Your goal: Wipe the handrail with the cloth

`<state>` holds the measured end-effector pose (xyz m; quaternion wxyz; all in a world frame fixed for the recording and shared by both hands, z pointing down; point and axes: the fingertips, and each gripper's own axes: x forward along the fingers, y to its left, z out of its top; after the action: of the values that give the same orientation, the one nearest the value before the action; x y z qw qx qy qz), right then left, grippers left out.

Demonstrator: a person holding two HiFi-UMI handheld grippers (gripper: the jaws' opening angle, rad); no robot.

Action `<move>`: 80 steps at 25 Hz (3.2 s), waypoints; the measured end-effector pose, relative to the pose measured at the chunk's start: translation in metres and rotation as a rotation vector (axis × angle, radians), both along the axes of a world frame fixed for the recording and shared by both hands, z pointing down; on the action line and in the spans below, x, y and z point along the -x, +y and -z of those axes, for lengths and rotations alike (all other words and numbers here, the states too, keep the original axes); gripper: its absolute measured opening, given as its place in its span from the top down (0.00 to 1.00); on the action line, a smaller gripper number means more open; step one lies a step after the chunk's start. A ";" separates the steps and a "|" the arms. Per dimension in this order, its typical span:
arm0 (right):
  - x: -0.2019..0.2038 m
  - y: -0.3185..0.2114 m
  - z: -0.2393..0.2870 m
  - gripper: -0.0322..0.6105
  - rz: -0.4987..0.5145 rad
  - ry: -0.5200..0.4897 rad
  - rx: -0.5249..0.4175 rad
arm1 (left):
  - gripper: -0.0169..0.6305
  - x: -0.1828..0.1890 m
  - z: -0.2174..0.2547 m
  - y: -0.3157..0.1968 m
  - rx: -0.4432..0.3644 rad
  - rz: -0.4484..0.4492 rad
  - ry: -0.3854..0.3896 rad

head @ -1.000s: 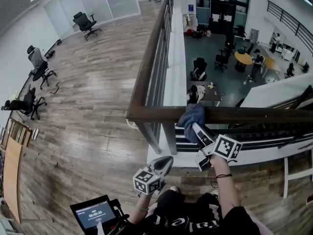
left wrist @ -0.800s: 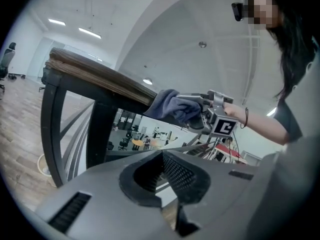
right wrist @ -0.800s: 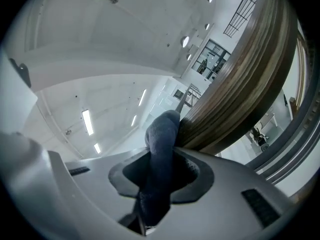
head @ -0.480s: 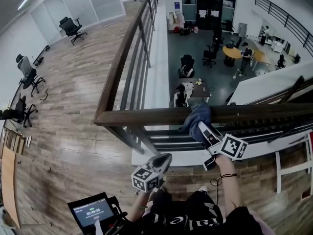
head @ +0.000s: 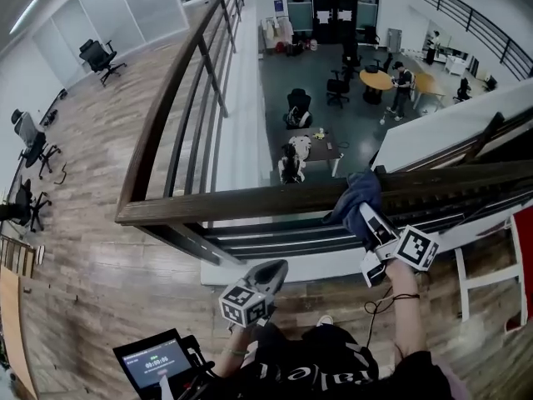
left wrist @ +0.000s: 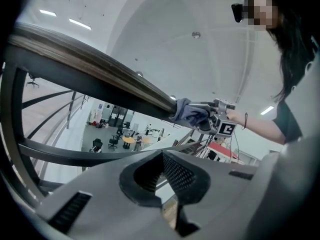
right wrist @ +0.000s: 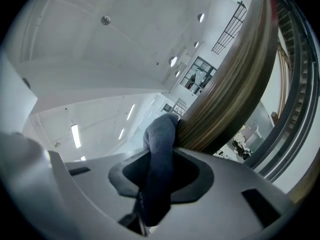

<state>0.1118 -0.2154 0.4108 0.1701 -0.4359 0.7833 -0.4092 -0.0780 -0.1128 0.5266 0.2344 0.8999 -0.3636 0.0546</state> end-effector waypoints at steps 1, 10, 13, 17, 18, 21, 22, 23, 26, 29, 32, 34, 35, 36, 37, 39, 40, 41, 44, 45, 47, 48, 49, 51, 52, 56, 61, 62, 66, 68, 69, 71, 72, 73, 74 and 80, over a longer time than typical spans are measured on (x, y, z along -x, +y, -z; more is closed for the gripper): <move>-0.022 -0.001 -0.001 0.81 -0.023 0.018 0.006 | 0.97 -0.012 0.000 -0.001 0.002 -0.003 0.003; -0.226 -0.014 -0.004 0.81 -0.194 0.076 0.008 | 0.97 -0.120 -0.005 -0.011 0.011 -0.041 0.011; -0.275 -0.018 0.001 0.81 -0.231 0.075 -0.005 | 0.97 -0.129 -0.002 -0.010 0.020 -0.043 0.001; -0.333 -0.022 -0.004 0.81 -0.286 0.079 0.004 | 0.97 -0.125 -0.006 -0.010 0.025 -0.034 -0.012; -0.351 -0.021 -0.004 0.81 -0.301 0.093 0.006 | 0.97 -0.127 -0.006 -0.008 0.028 -0.031 -0.017; -0.415 -0.016 -0.001 0.81 -0.357 0.155 0.020 | 0.98 -0.140 -0.003 0.003 0.039 -0.017 -0.030; -0.433 -0.016 -0.002 0.81 -0.372 0.168 0.023 | 0.97 -0.143 -0.004 0.006 0.042 -0.013 -0.030; -0.448 -0.016 -0.003 0.81 -0.385 0.177 0.028 | 0.97 -0.144 -0.006 0.009 0.044 -0.010 -0.026; -0.485 -0.018 -0.001 0.81 -0.422 0.238 0.036 | 0.97 -0.141 -0.009 0.015 0.052 -0.003 -0.035; -0.518 -0.015 0.007 0.81 -0.467 0.320 0.043 | 0.97 -0.135 -0.003 0.022 0.059 0.006 -0.047; -0.548 -0.013 0.004 0.81 -0.512 0.363 0.067 | 0.97 -0.132 -0.001 0.028 0.066 0.019 -0.046; -0.558 -0.014 -0.003 0.81 -0.534 0.398 0.086 | 0.97 -0.126 -0.006 0.030 0.072 0.027 -0.058; -0.560 -0.014 -0.005 0.81 -0.539 0.420 0.089 | 0.97 -0.124 -0.006 0.030 0.076 0.033 -0.055; -0.559 -0.013 -0.006 0.81 -0.541 0.437 0.085 | 0.97 -0.122 -0.006 0.030 0.078 0.040 -0.046; -0.555 -0.013 -0.004 0.81 -0.540 0.449 0.074 | 0.97 -0.121 -0.007 0.030 0.079 0.045 -0.036; -0.543 -0.010 -0.002 0.81 -0.528 0.463 0.045 | 0.97 -0.116 -0.010 0.030 0.076 0.055 -0.042; -0.533 -0.009 -0.004 0.81 -0.514 0.451 0.031 | 0.97 -0.113 -0.011 0.030 0.075 0.061 -0.051; -0.520 -0.007 -0.008 0.81 -0.497 0.427 0.021 | 0.97 -0.111 -0.012 0.030 0.075 0.066 -0.055; -0.474 0.005 -0.020 0.81 -0.432 0.397 0.001 | 0.97 -0.104 -0.015 0.033 0.073 0.077 -0.033; -0.456 0.011 -0.022 0.81 -0.409 0.416 0.000 | 0.97 -0.101 -0.014 0.034 0.071 0.080 -0.016; -0.412 0.022 -0.025 0.81 -0.367 0.440 0.002 | 0.97 -0.090 -0.013 0.036 0.065 0.082 -0.004; -0.385 0.026 -0.027 0.81 -0.338 0.413 -0.003 | 0.97 -0.082 -0.013 0.037 0.061 0.079 -0.005; -0.356 0.030 -0.028 0.81 -0.304 0.378 -0.012 | 0.97 -0.073 -0.011 0.037 0.059 0.076 -0.004; -0.305 0.042 -0.033 0.81 -0.258 0.370 -0.004 | 0.97 -0.058 -0.005 0.042 0.057 0.071 0.006; -0.281 0.050 -0.038 0.81 -0.238 0.384 0.007 | 0.97 -0.049 -0.004 0.045 0.055 0.068 0.006; -0.134 0.061 -0.064 0.81 -0.068 0.354 -0.009 | 0.97 0.017 -0.009 0.051 0.040 0.067 -0.001; 0.034 0.058 -0.106 0.81 0.135 0.312 0.027 | 0.97 0.087 -0.002 0.048 0.052 0.100 0.010; 0.062 0.056 -0.115 0.81 0.169 0.297 0.038 | 0.97 0.099 -0.003 0.047 0.055 0.110 0.008; 0.166 0.052 -0.144 0.81 0.293 0.239 0.056 | 0.97 0.139 -0.026 0.047 0.055 0.148 -0.021; 0.212 0.052 -0.155 0.81 0.356 0.223 0.063 | 0.97 0.152 -0.030 0.051 0.066 0.169 -0.020; 0.238 0.052 -0.159 0.81 0.389 0.219 0.067 | 0.97 0.162 -0.030 0.051 0.070 0.182 -0.017; 0.295 0.052 -0.165 0.81 0.450 0.216 0.075 | 0.97 0.191 -0.029 0.053 0.074 0.206 -0.010; 0.324 0.052 -0.169 0.81 0.476 0.217 0.080 | 0.97 0.208 -0.031 0.056 0.075 0.214 -0.012; 0.351 0.053 -0.173 0.81 0.500 0.218 0.087 | 0.97 0.225 -0.034 0.060 0.078 0.223 -0.015; 0.374 0.053 -0.177 0.81 0.521 0.220 0.094 | 0.97 0.240 -0.035 0.063 0.083 0.236 -0.013; 0.448 0.038 -0.203 0.81 0.597 0.270 0.147 | 0.97 0.295 -0.041 0.072 0.117 0.326 0.010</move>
<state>-0.3366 -0.1772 0.6133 -0.0943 -0.2483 0.8603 -0.4350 -0.3734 -0.0406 0.5674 0.2940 0.8142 -0.4996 0.0323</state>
